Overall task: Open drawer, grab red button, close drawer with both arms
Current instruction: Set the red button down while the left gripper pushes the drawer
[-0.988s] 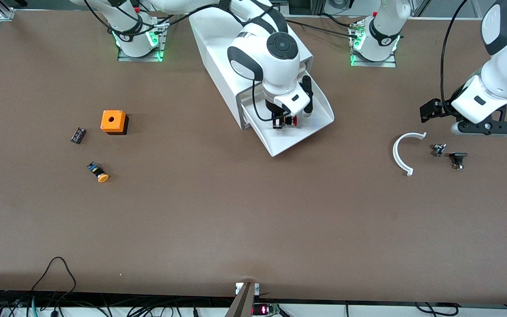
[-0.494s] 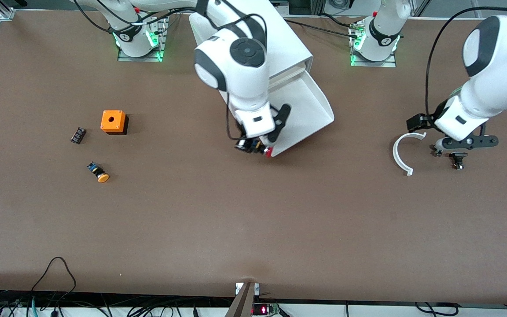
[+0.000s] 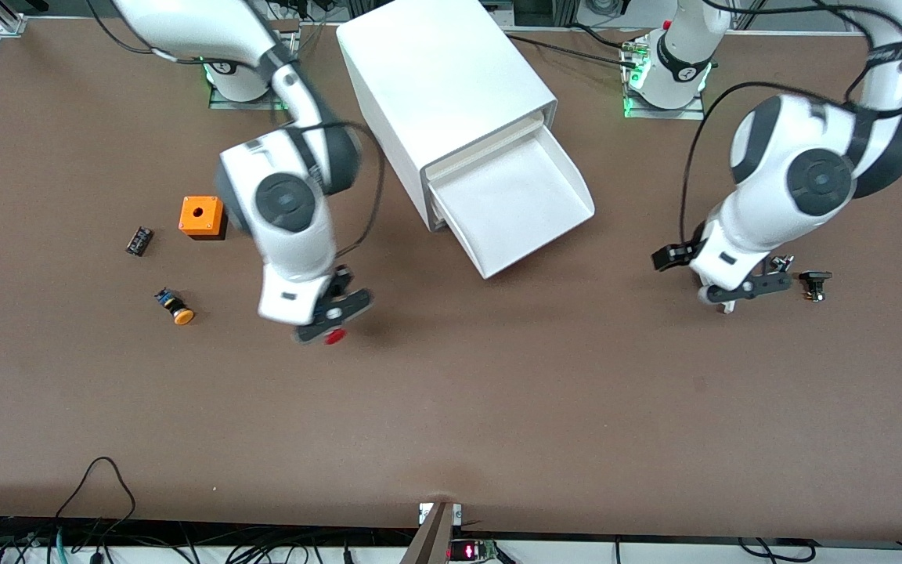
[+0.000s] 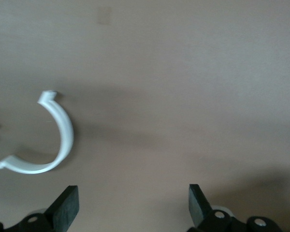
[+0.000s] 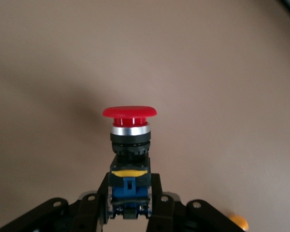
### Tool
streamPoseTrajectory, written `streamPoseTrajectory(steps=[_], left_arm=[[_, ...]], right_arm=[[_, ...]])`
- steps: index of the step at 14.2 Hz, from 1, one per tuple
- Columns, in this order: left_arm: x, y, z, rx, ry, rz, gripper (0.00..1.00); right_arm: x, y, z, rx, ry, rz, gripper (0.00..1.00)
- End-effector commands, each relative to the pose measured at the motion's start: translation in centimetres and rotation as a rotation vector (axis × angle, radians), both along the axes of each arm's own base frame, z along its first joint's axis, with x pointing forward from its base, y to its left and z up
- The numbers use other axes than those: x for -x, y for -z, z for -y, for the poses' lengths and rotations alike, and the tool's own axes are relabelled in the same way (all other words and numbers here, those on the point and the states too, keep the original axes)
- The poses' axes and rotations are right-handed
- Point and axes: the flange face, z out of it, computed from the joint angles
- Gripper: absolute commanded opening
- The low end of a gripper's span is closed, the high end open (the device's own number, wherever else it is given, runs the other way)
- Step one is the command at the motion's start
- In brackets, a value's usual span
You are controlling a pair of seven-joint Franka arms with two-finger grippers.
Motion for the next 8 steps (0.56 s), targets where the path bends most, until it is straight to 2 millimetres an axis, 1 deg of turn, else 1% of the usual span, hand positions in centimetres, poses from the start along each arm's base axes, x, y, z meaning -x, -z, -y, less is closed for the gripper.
streamPoseTrajectory(steps=[1,3,4,5,6,8], left_arm=[[1.0,3.5,2.8,0.002,-0.055,0.026,1.00],[2.2,5.4,5.5,0.015,-0.098,0.037,1.00],[2.8,6.3,6.9,0.019,-0.111,0.034,1.00],[3.4,6.8,8.4,0.025,-0.104,0.030,1.00],[4.1,7.5,9.1,0.024,-0.099,0.017,1.00],[5.7,8.3,11.1,0.066,-0.109,-0.023,1.00]], right_arm=[[1.7,1.8,6.2,-0.006,0.106,-0.036,0.12],[1.7,4.4,9.6,-0.012,0.167,-0.039,0.12],[1.5,5.7,11.9,-0.023,0.204,-0.027,0.12],[1.9,7.1,13.2,-0.037,0.216,-0.015,0.12],[2.4,8.7,14.3,-0.049,0.217,0.003,0.13],[3.5,11.4,15.5,-0.095,0.212,0.059,0.13]])
